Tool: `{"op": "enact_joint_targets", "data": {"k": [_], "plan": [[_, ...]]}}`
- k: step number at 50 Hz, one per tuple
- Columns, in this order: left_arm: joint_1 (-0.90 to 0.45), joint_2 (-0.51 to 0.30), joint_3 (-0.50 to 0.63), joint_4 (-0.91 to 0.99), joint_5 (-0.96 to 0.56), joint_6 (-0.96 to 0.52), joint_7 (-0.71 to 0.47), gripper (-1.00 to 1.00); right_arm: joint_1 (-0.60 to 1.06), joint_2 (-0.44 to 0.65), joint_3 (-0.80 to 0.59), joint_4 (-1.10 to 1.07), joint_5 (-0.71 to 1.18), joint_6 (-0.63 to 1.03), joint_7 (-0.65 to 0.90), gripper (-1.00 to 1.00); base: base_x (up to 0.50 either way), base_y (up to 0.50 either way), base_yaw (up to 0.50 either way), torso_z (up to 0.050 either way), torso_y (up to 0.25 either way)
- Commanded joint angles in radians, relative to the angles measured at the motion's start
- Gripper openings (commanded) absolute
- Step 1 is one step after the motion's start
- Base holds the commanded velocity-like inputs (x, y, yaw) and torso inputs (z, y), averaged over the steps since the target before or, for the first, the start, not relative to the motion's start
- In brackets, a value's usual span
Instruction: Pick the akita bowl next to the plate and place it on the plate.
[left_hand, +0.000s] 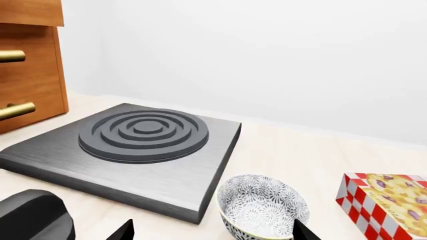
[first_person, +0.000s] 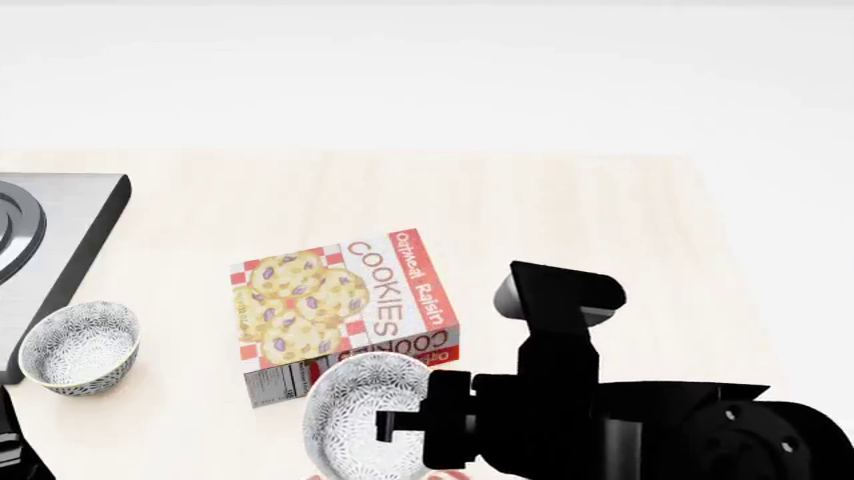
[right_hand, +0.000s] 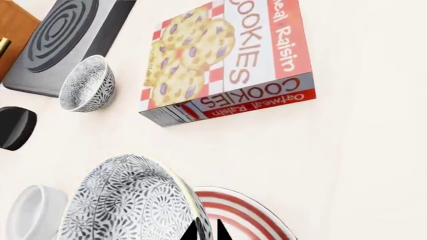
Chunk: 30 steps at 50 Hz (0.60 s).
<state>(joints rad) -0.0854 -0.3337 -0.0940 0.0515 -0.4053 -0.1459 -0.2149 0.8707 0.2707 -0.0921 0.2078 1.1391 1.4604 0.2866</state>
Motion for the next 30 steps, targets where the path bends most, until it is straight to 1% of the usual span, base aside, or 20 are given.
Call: {"op": "enact_joint_targets", "data": {"k": [1,20,30], "plan": [[0.002,-0.002,0.002,0.003,-0.002,0.0,-0.004,1.0,-0.043,0.009,-0.016,-0.012,0.032,-0.025,-0.023,-1.0,0.0,0.0,0.0,0.0,0.0],[-0.002,-0.004,0.007,-0.009,-0.003,0.008,-0.004,1.0,-0.107,0.034,-0.049,-0.08,0.081,-0.015,-0.029,-1.0,0.0,0.0,0.0,0.0,0.0],[0.0,-0.005,0.008,-0.009,-0.005,0.01,-0.006,1.0,-0.14,0.061,-0.1,-0.118,0.079,-0.025,-0.057,-1.0,0.0,0.0,0.0,0.0,0.0]]}}
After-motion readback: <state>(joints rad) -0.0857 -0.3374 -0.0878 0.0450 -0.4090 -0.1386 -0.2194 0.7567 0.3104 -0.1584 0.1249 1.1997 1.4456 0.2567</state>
